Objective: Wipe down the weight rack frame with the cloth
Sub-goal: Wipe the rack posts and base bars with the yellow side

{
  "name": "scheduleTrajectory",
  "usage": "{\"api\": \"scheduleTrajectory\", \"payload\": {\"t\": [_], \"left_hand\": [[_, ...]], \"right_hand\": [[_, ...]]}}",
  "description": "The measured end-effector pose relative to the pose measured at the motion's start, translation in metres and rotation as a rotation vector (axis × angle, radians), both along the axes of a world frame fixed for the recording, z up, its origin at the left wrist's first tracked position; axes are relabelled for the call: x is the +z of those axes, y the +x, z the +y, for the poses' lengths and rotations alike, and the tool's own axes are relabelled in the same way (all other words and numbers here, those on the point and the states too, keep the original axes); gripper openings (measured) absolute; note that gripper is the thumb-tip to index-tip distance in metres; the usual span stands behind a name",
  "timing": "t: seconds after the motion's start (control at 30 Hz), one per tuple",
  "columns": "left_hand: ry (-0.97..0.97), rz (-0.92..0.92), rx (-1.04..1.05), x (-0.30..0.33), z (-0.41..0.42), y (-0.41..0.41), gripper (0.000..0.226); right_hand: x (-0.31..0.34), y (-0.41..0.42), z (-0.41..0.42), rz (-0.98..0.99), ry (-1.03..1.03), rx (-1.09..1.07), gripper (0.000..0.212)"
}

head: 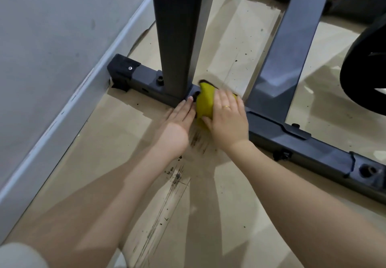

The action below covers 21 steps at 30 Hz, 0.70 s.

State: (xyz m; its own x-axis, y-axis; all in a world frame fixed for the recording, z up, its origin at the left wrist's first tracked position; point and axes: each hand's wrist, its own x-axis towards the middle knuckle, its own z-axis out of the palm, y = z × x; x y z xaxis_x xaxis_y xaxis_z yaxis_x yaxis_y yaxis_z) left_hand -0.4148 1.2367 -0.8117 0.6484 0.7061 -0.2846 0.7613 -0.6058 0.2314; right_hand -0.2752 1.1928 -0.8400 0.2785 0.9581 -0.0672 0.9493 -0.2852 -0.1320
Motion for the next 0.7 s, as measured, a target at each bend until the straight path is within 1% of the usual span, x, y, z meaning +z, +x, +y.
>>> {"api": "scheduleTrajectory", "payload": {"t": [0.07, 0.17, 0.23, 0.3, 0.33, 0.4, 0.47, 0.57, 0.63, 0.7], "left_hand": [[0.001, -0.030, 0.017, -0.001, -0.002, 0.001, 0.072], [-0.064, -0.051, 0.043, -0.004, 0.000, 0.002, 0.076], [-0.090, -0.023, 0.045, -0.005, 0.002, 0.003, 0.078], [-0.110, 0.016, 0.039, -0.004, 0.001, 0.004, 0.081], [-0.114, 0.033, 0.048, -0.004, 0.000, 0.004, 0.082], [-0.083, 0.079, 0.063, -0.003, -0.004, 0.007, 0.082], [-0.026, 0.149, 0.047, -0.002, -0.005, 0.011, 0.081], [-0.004, 0.202, 0.056, 0.003, -0.005, 0.014, 0.079], [-0.027, 0.222, 0.060, 0.008, -0.005, 0.017, 0.080], [-0.045, 0.237, 0.065, 0.012, -0.006, 0.018, 0.081]], "right_hand": [[0.001, -0.003, 0.012, -0.010, 0.006, 0.027, 0.069], [0.002, 0.008, -0.010, -0.013, -0.005, 0.096, 0.056], [-0.002, 0.021, -0.039, -0.021, 0.044, 0.043, 0.057], [-0.001, 0.025, -0.057, 0.016, 0.093, -0.045, 0.057], [-0.002, 0.025, -0.057, 0.020, 0.072, -0.055, 0.058], [-0.001, 0.024, -0.039, 0.016, -0.008, -0.029, 0.062], [0.003, 0.021, -0.015, 0.003, -0.022, 0.055, 0.067], [0.009, 0.027, -0.009, 0.013, -0.067, 0.151, 0.066], [0.008, 0.041, -0.029, 0.056, -0.091, 0.085, 0.060], [0.006, 0.055, -0.062, 0.057, 0.007, -0.066, 0.053]]}}
